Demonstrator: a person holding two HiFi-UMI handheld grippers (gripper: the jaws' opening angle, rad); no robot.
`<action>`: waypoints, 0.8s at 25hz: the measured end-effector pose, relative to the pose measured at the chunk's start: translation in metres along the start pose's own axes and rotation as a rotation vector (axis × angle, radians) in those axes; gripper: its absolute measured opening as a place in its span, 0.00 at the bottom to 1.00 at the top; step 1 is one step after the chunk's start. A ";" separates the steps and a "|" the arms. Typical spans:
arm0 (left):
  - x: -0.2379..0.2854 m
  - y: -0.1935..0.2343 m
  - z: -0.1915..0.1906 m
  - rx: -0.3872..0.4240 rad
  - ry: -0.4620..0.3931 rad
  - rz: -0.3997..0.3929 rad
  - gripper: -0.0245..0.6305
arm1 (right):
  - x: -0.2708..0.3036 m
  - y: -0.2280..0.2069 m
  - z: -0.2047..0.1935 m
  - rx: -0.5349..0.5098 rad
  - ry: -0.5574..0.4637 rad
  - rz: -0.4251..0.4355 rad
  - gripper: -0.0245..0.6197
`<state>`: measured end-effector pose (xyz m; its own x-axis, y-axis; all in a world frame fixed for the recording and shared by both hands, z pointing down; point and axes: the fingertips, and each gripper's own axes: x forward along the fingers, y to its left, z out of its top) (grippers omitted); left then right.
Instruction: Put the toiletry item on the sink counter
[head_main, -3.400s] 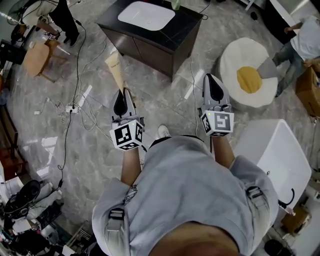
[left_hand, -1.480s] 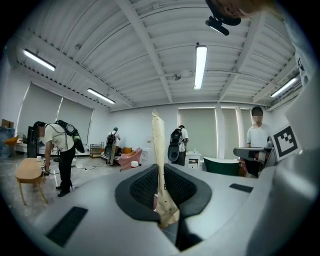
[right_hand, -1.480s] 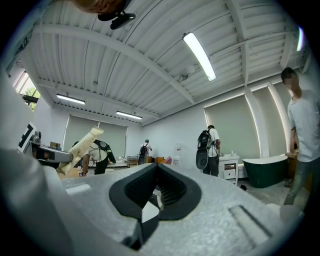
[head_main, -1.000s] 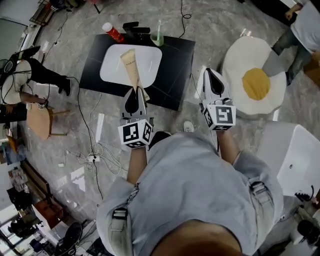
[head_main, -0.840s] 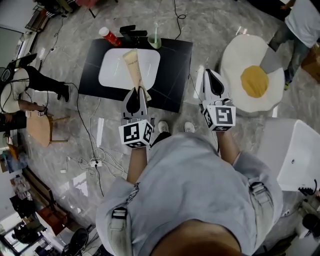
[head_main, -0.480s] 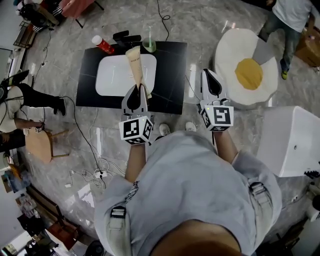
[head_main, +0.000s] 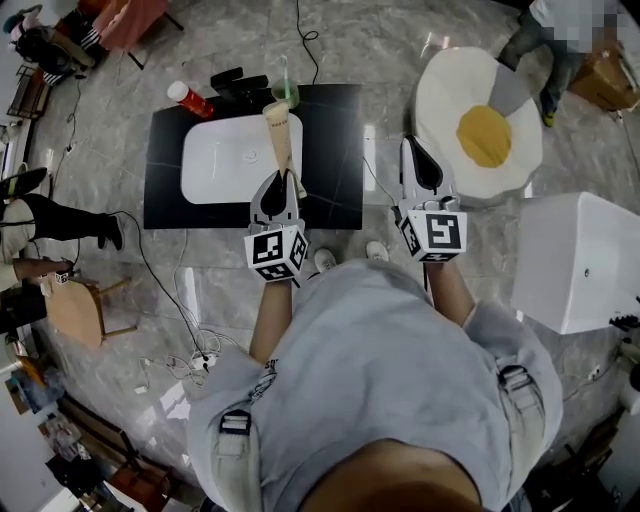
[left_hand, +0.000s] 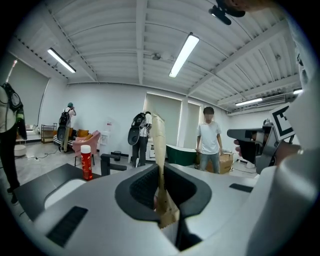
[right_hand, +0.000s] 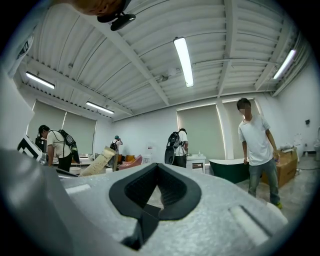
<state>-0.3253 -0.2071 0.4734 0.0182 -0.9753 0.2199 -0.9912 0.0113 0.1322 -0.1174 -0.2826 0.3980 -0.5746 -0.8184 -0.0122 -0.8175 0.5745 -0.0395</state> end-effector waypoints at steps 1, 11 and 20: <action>0.003 0.001 -0.004 -0.003 0.008 -0.004 0.09 | 0.001 0.000 0.001 -0.009 -0.004 0.003 0.05; 0.030 0.001 -0.049 -0.004 0.105 -0.043 0.09 | 0.000 -0.009 0.004 -0.025 -0.006 -0.028 0.05; 0.046 0.007 -0.090 -0.020 0.186 -0.056 0.09 | 0.002 -0.009 0.004 -0.028 -0.005 -0.038 0.05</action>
<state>-0.3192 -0.2318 0.5713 0.0990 -0.9170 0.3863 -0.9852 -0.0356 0.1679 -0.1110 -0.2893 0.3945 -0.5430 -0.8396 -0.0162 -0.8395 0.5432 -0.0123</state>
